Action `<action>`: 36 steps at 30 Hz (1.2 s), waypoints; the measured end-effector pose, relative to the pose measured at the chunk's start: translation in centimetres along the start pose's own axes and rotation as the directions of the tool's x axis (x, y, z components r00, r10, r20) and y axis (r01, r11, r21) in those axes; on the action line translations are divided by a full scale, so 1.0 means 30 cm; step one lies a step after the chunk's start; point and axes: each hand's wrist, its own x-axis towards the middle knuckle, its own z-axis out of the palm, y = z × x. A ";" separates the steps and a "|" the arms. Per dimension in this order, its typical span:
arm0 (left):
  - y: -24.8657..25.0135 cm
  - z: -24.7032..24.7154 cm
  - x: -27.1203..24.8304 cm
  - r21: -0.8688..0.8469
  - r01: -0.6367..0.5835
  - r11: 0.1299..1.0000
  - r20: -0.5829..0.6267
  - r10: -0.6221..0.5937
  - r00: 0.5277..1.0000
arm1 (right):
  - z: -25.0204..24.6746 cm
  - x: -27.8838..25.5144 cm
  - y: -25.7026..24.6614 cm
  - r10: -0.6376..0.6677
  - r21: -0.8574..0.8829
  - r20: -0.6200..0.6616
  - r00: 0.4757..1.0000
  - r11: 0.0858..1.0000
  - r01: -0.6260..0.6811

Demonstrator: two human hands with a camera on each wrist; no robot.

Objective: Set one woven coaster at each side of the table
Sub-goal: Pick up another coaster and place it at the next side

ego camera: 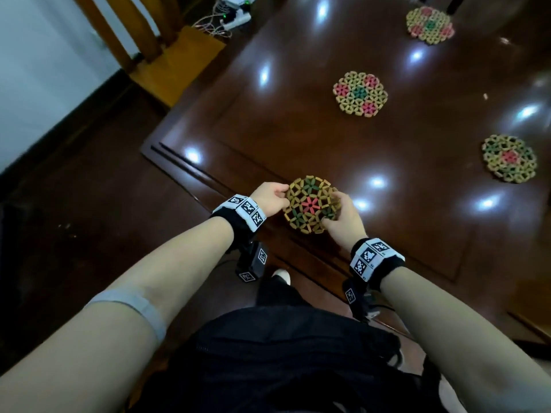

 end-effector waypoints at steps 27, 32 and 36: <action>0.023 0.006 0.123 0.752 -0.617 0.231 0.525 0.355 0.774 | 0.096 -0.096 0.057 0.167 -0.307 -0.264 0.950 0.919 -0.247; 0.040 0.022 0.126 0.653 -0.608 0.451 0.445 0.421 0.790 | 0.066 -0.097 0.063 0.120 -0.156 -0.332 0.935 0.971 -0.180; 0.062 0.030 0.129 0.731 -0.578 0.363 0.474 0.340 0.812 | 0.053 -0.098 0.072 0.144 -0.214 -0.303 0.942 0.953 -0.214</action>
